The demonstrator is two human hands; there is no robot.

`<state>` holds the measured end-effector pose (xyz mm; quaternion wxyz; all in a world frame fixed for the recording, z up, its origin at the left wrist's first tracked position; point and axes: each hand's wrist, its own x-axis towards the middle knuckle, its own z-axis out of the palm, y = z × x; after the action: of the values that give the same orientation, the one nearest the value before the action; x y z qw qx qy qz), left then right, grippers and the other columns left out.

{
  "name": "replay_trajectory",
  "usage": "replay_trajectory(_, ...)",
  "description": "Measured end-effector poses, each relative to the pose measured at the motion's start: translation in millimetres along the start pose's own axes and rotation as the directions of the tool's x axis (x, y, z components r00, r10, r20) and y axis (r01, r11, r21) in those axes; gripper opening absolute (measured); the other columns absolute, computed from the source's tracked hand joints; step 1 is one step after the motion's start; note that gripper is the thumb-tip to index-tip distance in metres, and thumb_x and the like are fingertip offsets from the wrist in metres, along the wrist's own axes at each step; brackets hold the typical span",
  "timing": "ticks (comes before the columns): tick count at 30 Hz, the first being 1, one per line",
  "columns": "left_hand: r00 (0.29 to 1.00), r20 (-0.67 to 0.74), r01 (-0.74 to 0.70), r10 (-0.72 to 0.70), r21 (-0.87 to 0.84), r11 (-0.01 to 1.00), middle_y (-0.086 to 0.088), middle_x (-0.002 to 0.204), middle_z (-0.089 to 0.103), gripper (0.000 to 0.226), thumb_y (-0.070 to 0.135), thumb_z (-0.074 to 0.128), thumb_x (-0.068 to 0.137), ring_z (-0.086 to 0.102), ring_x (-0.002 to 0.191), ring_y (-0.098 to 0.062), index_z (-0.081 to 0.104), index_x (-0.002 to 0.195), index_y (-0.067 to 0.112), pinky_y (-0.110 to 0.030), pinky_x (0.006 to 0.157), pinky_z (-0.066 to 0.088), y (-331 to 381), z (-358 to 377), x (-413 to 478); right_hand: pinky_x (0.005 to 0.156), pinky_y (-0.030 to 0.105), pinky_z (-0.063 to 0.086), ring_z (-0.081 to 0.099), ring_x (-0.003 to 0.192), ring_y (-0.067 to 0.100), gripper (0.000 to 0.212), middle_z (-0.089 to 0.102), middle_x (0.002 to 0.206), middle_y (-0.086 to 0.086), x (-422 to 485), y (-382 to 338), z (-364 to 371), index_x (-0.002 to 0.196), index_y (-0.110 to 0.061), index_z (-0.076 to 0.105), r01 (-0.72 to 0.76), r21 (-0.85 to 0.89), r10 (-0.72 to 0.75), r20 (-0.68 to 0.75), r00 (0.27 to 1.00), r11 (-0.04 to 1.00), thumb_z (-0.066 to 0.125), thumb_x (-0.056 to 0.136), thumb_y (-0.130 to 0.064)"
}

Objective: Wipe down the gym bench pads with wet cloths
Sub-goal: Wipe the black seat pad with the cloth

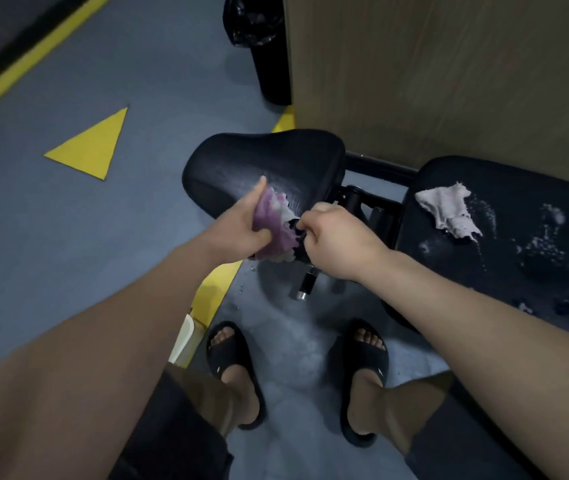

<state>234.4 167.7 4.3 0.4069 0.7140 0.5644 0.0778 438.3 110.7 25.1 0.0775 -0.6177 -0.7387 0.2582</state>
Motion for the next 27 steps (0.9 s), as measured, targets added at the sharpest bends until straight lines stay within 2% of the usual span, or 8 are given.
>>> replay_trajectory(3,0.985,-0.167,0.035,-0.030,0.027,0.999,0.000,0.153,0.040,0.072,-0.001,0.056,0.089,0.039,0.141,-0.013,0.036,0.157,0.014,-0.013,0.106,0.031,-9.5,-8.0,-1.5,0.101,0.039,0.046,0.047,0.120,0.026,0.036,0.054,0.125,0.005,3.6,-6.2,7.2,0.125,-0.012,0.063,0.071,-0.092,-0.073,-0.019,0.997,0.993,0.044,0.095,-0.015)
replay_trajectory(6,0.983,-0.179,0.054,-0.031,0.124,0.991,-0.013,0.125,0.057,0.036,-0.001,0.051,0.083,0.050,0.125,-0.030,0.062,0.117,0.003,-0.028,0.096,0.041,-19.7,-11.1,4.8,0.108,0.041,0.042,0.044,0.129,0.027,0.040,0.050,0.139,0.003,17.6,-19.5,24.5,0.133,-0.012,0.058,0.168,-0.141,-0.171,-0.014,0.985,0.976,0.048,0.094,-0.016)
replay_trajectory(9,0.981,-0.160,0.142,-0.111,0.192,0.971,-0.015,0.128,0.055,0.037,0.010,0.047,0.084,0.049,0.124,-0.036,0.065,0.116,0.011,-0.037,0.106,0.042,-18.1,-18.2,10.8,0.125,0.040,0.020,0.023,0.153,0.028,0.054,0.028,0.165,0.006,41.1,-29.5,50.9,0.155,-0.011,0.038,0.252,-0.151,-0.247,0.048,0.968,0.956,0.044,0.102,-0.022)
replay_trajectory(11,0.977,-0.160,0.182,-0.143,0.268,0.946,-0.017,0.131,0.053,0.032,0.009,0.045,0.089,0.045,0.125,-0.040,0.064,0.115,0.012,-0.037,0.104,0.039,-15.1,-23.0,15.7,0.128,0.038,0.004,0.001,0.158,0.021,0.059,0.007,0.171,0.001,59.1,-26.5,61.9,0.163,-0.015,0.014,0.201,-0.222,-0.188,0.080,0.979,0.954,0.029,0.108,-0.033)
replay_trajectory(13,0.975,-0.142,0.208,-0.171,0.309,0.928,-0.015,0.141,0.046,0.040,0.010,0.043,0.093,0.037,0.133,-0.038,0.059,0.129,0.012,-0.037,0.109,0.034,-12.1,-28.0,17.6,0.128,0.037,-0.001,-0.006,0.157,0.018,0.061,0.000,0.171,-0.002,81.6,-19.6,59.9,0.163,-0.018,0.005,0.161,-0.312,-0.148,0.066,0.987,0.936,0.020,0.109,-0.040)
replay_trajectory(19,0.987,-0.092,0.157,-0.135,0.310,0.938,-0.008,0.146,0.042,0.037,0.011,0.043,0.096,0.031,0.137,-0.030,0.059,0.129,0.014,-0.032,0.112,0.029,-10.7,-31.8,12.6,0.127,0.042,-0.003,-0.006,0.157,0.027,0.061,-0.001,0.171,0.005,159.5,-2.2,28.4,0.163,-0.013,0.001,-0.026,-0.380,0.029,0.002,1.000,0.925,0.012,0.108,-0.039)
replay_trajectory(23,0.984,-0.086,0.177,-0.157,0.335,0.925,-0.008,0.139,0.043,0.037,0.013,0.039,0.096,0.032,0.131,-0.030,0.057,0.128,0.015,-0.037,0.108,0.033,-3.5,-31.5,13.7,0.125,0.053,0.010,0.005,0.155,0.042,0.073,0.018,0.168,0.016,111.0,-14.7,63.8,0.160,-0.003,0.017,0.215,-0.532,-0.190,0.103,0.976,0.819,0.000,0.098,-0.037)
replay_trajectory(27,0.986,-0.059,0.169,-0.159,0.342,0.924,-0.008,0.141,0.043,0.044,0.018,0.041,0.098,0.032,0.133,-0.030,0.051,0.141,0.019,-0.036,0.110,0.032,1.2,-29.7,10.3,0.128,0.041,0.012,0.017,0.156,0.027,0.062,0.028,0.166,0.003,80.2,-2.7,51.7,0.158,-0.015,0.033,0.293,-0.349,-0.281,0.086,0.956,0.890,0.022,0.104,-0.043)
